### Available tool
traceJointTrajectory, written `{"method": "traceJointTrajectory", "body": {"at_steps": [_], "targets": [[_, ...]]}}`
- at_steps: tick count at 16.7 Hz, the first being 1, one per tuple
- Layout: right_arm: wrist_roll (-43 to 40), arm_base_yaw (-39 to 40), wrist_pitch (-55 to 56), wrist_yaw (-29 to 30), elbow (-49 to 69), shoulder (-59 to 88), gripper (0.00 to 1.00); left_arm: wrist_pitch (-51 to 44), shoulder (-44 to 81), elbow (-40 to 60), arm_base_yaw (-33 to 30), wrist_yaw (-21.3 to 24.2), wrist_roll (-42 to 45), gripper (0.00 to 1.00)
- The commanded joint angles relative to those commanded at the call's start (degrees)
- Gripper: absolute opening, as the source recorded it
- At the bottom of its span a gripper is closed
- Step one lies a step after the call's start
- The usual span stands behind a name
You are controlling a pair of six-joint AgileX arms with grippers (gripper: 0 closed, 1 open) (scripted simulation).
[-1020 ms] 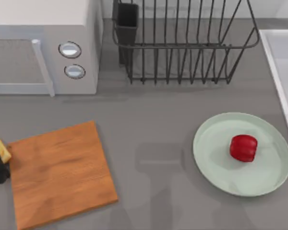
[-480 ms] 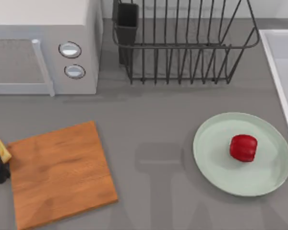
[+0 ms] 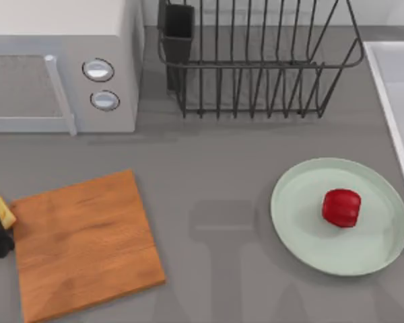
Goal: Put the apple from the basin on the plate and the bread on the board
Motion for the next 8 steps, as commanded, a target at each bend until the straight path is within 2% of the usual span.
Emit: {"method": "traceJointTrajectory", "body": {"at_steps": [4,8], "targets": [[0.0,0.0,0.0,0.0,0.0,0.0,1.00,-1.6,3.4,1.7,2.6,2.4,3.5,1.00],[0.0,0.0,0.0,0.0,0.0,0.0,1.00,-6.9,16.1,7.4,10.8,10.5,16.4,1.00]]}}
